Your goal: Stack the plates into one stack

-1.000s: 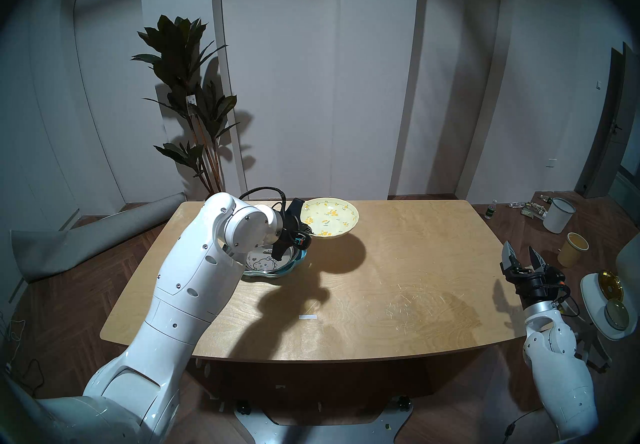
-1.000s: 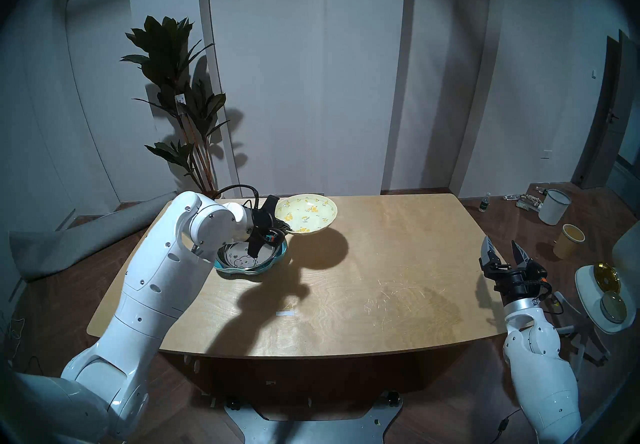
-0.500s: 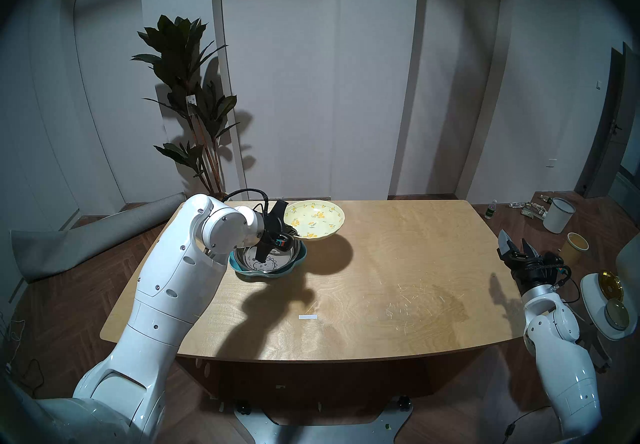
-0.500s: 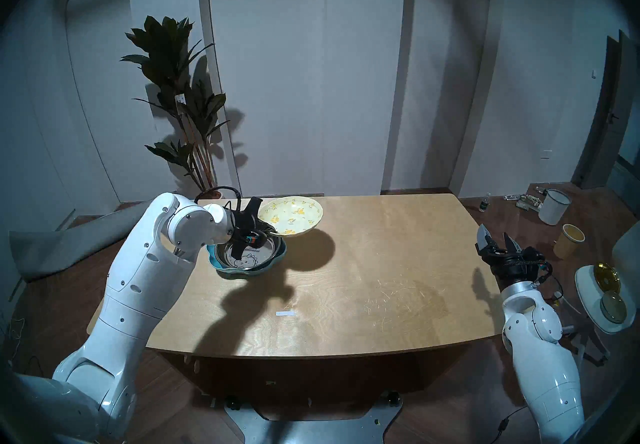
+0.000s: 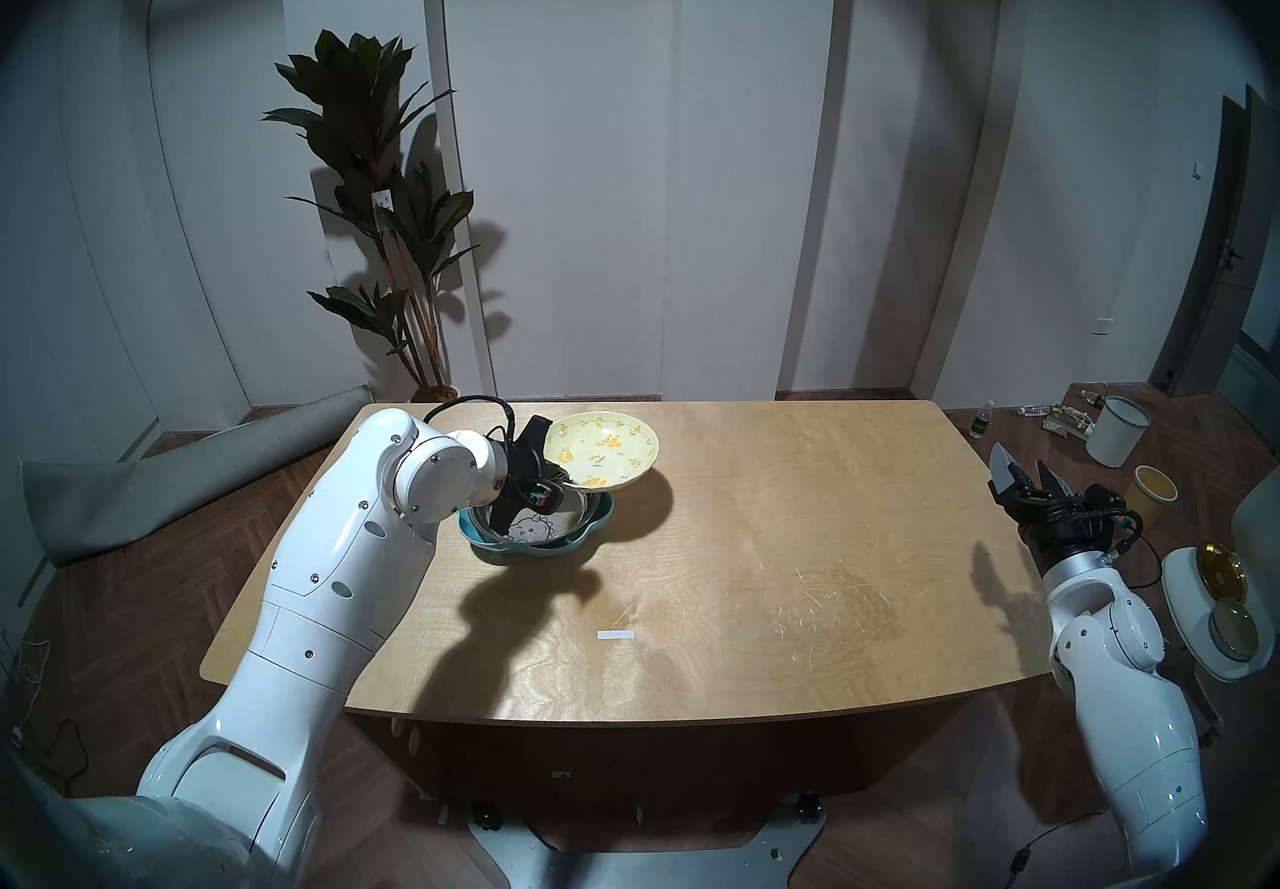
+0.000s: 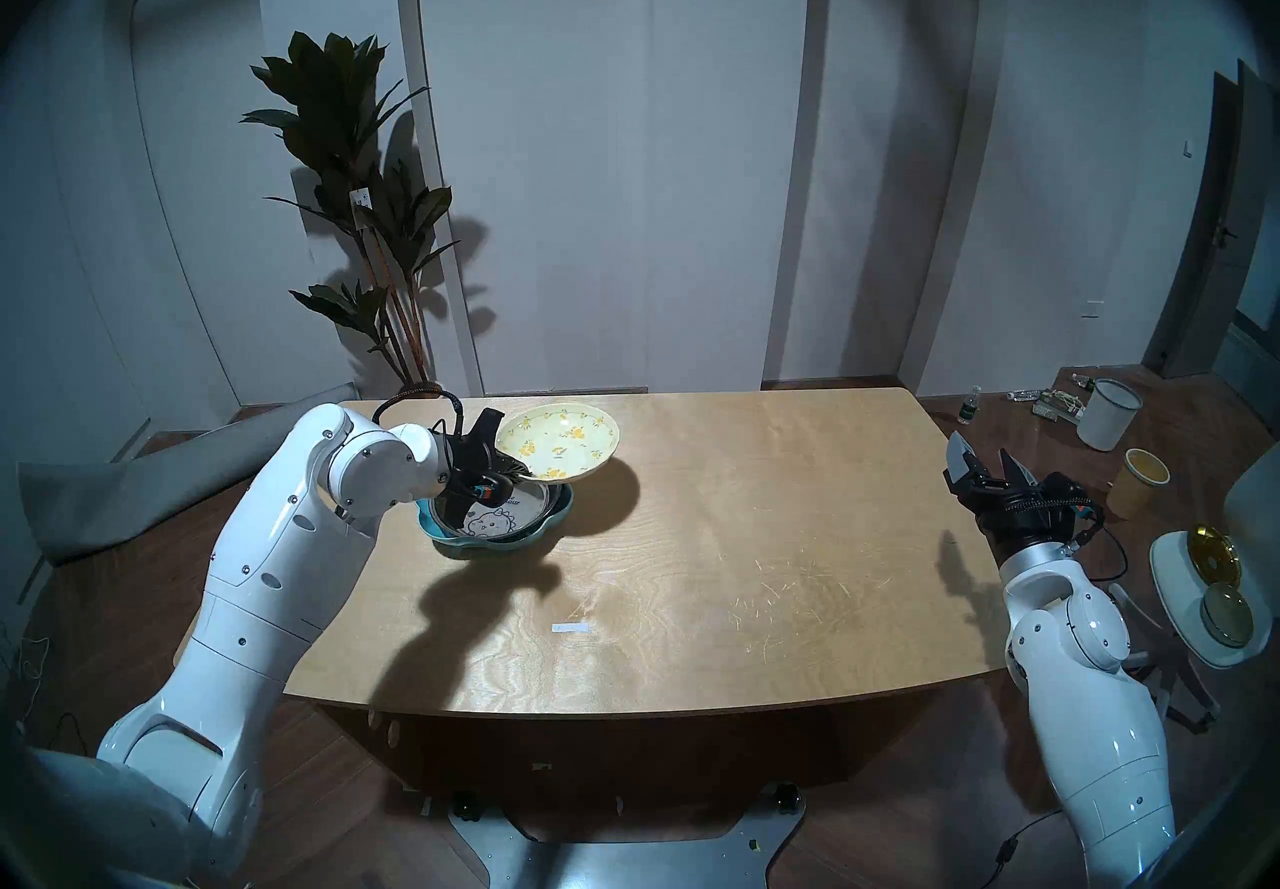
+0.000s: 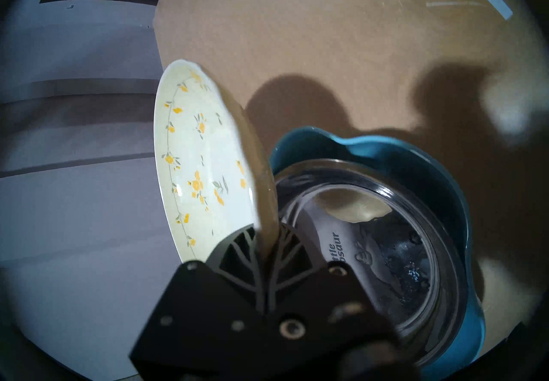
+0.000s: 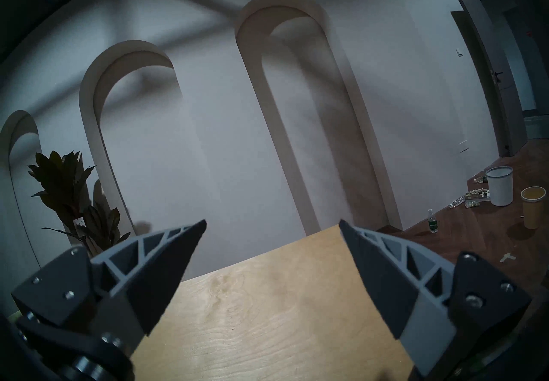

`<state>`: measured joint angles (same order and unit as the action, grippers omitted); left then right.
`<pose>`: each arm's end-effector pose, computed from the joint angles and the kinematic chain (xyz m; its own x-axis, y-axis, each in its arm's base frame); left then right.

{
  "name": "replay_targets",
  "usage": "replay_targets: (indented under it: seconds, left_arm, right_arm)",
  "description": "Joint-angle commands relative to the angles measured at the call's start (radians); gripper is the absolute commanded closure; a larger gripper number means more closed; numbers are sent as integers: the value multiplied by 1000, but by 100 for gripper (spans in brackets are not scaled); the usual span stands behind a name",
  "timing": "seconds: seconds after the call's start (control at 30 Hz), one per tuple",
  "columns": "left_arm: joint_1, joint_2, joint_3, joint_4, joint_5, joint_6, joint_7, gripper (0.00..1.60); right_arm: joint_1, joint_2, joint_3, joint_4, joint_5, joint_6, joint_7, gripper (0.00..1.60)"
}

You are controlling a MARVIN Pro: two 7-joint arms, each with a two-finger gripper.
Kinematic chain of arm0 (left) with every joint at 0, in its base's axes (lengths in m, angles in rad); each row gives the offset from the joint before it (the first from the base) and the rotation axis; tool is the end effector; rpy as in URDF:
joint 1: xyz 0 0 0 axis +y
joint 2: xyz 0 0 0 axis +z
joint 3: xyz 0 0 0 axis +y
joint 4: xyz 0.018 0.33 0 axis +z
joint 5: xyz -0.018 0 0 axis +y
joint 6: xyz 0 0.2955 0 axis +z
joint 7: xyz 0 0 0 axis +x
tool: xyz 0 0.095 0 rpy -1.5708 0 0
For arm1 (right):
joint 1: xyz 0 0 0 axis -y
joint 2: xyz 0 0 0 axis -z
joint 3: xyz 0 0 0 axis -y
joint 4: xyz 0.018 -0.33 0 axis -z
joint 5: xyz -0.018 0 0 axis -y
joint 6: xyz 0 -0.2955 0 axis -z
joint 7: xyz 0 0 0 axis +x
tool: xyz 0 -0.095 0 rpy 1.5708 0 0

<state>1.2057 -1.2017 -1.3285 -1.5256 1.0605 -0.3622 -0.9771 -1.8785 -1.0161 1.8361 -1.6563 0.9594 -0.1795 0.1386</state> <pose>0.4724 0.0225 -0.2957 -0.5507 -0.8346 -0.0140 -0.5561 0.3793 -0.7395 0.3125 -0.2503 -0.3000 -0.1538 -0.3222 0.9341 -0.0622 -0.9403 -0.3346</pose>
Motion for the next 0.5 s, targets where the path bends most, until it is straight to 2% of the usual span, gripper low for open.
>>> replay_targets:
  seconds: [0.0,0.03,0.07,0.47]
  left_arm:
    - [-65,-6,-11,35,31,-12,73,160]
    - [-69,-6,-14,41,32,-11,74,160]
    - [-74,-4,-15,48,35,-15,80,160]
    - [-74,27,-66,62,24,-51,89,160]
  right_arm:
    - [26,19,-15,-52,-25,53,-73,0]
    - [33,21,-25,-51,-49,57,-100,0]
    - [38,24,-29,-48,-35,60,-75,0]
    - [69,24,-54,-49,-62,88,-129,0]
